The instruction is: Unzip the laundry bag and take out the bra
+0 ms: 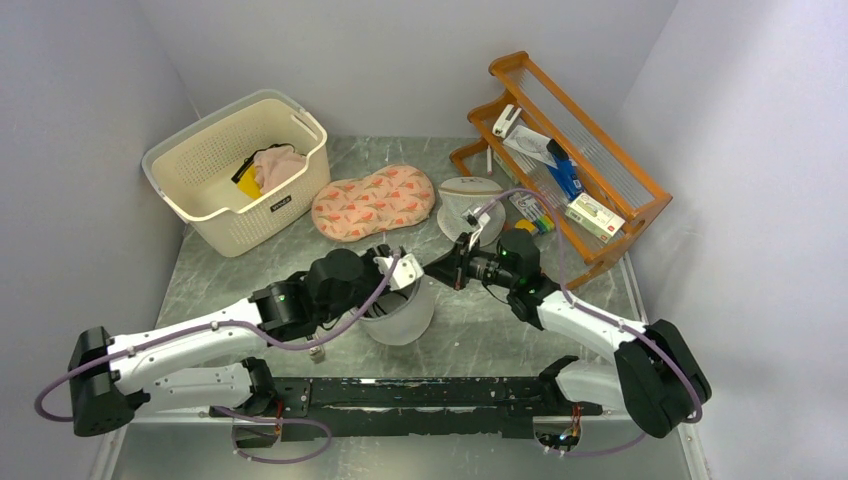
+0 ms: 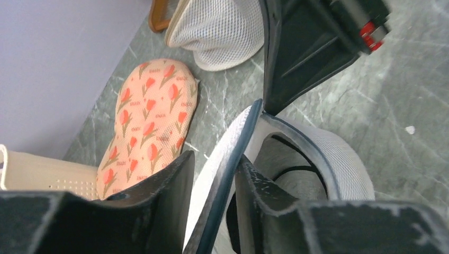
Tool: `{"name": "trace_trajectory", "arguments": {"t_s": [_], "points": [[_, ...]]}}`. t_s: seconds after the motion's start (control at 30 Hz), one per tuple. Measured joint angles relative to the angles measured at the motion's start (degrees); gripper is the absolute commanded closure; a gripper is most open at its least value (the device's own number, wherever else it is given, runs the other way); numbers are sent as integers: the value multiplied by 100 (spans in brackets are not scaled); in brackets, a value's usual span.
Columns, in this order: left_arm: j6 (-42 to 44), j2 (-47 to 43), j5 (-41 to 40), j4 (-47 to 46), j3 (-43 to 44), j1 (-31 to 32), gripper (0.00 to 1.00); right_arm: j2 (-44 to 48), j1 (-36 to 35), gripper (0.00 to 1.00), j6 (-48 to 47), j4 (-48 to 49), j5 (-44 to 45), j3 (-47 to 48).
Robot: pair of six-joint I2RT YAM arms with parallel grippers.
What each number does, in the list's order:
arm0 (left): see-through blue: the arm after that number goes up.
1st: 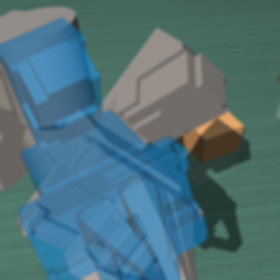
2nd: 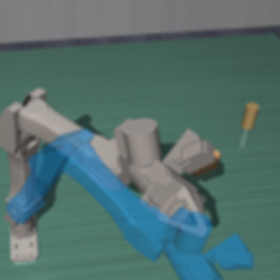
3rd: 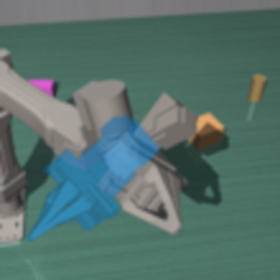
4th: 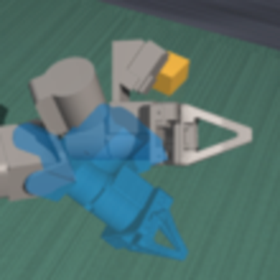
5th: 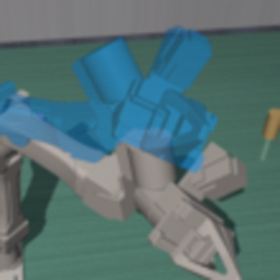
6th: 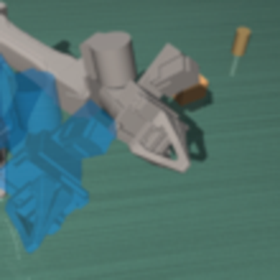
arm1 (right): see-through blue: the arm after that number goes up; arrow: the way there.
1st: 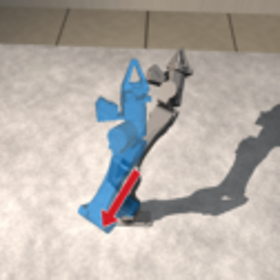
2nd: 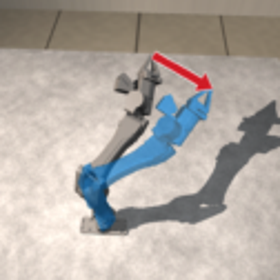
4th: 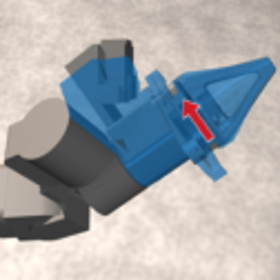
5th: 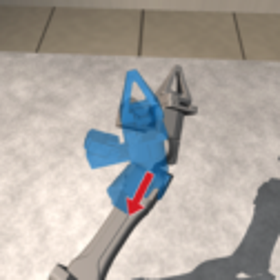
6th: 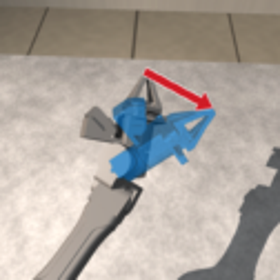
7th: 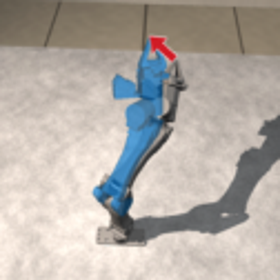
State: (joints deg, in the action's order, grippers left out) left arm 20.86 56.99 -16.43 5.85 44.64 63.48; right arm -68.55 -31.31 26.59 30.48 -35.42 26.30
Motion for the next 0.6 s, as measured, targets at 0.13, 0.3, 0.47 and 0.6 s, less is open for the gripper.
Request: {"name": "trace_trajectory", "arguments": {"t_s": [0.13,0.3,0.47,0.6], "points": [[13,380,-186,48,59,0,47,195,2,100,42,-2,-13,-28],[11,616,-197,133,74,0,46,345,7,100,68,9,-44,-28],[11,723,-195,170,103,0,60,348,7,100,127,11,-151,-28],[4,756,-190,229,179,0,78,348,7,100,142,7,-166,-28]]}}
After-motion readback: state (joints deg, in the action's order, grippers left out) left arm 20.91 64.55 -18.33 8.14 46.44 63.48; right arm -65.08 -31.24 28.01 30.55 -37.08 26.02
